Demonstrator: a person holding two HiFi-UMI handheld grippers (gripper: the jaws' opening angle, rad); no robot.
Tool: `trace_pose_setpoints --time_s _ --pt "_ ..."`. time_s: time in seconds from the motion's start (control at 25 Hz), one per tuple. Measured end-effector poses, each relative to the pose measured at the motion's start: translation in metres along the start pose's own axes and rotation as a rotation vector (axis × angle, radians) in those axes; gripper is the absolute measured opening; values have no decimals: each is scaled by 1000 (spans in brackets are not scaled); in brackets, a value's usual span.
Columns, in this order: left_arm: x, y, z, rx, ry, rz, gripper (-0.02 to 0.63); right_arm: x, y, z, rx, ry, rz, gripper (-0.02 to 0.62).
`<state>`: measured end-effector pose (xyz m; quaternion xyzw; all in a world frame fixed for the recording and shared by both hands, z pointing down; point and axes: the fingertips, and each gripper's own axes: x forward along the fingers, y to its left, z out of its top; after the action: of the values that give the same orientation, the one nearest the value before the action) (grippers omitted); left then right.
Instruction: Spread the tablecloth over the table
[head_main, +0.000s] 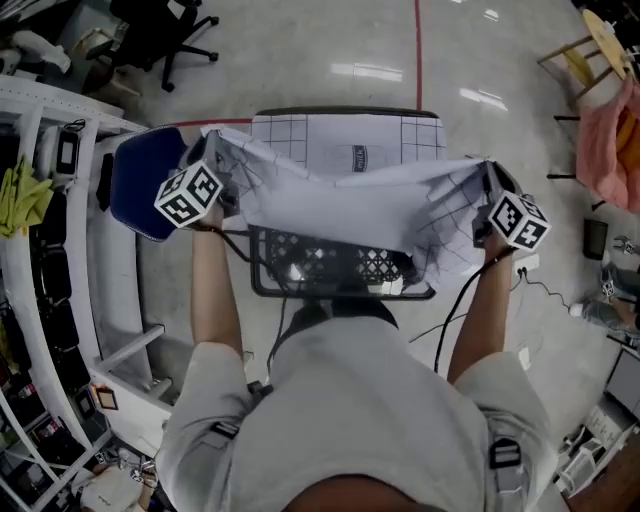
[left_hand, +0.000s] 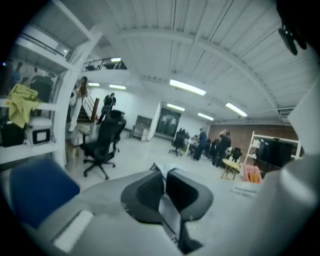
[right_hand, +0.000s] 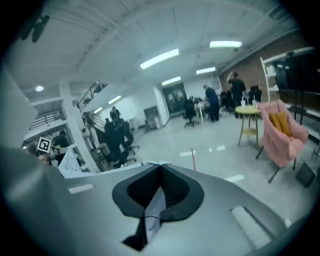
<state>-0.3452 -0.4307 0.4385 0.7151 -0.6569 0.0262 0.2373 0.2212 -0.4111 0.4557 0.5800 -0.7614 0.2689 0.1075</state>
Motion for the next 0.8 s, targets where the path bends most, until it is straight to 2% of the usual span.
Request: trace_pose_setpoints --time_s 0.08,0.16,0.2,0.28,0.4,0.6,0.72,0.8 --pt "-3 -28 124 43 -218 -60 26 -21 19 125 -91 -260 10 8" --pt "-34 -58 228 81 -420 -111 26 -64 42 228 -180 -481 13 8" --pt "-52 -72 265 100 -500 -126 26 -85 52 264 -219 -561 8 8" --pt "-81 -90 305 151 -605 -133 26 -115 65 304 -292 -656 -17 8" --pt "-95 -91 304 207 -625 -112 26 -129 81 309 -375 -680 -42 8" --pt "-104 -48 269 150 -564 -79 26 -119 78 266 -298 -627 -24 8" --pt "-108 -26 248 162 -514 -74 26 -92 71 222 -330 -460 -14 8" --pt "-106 -16 223 164 -458 -60 26 -67 62 178 -293 -302 15 8"
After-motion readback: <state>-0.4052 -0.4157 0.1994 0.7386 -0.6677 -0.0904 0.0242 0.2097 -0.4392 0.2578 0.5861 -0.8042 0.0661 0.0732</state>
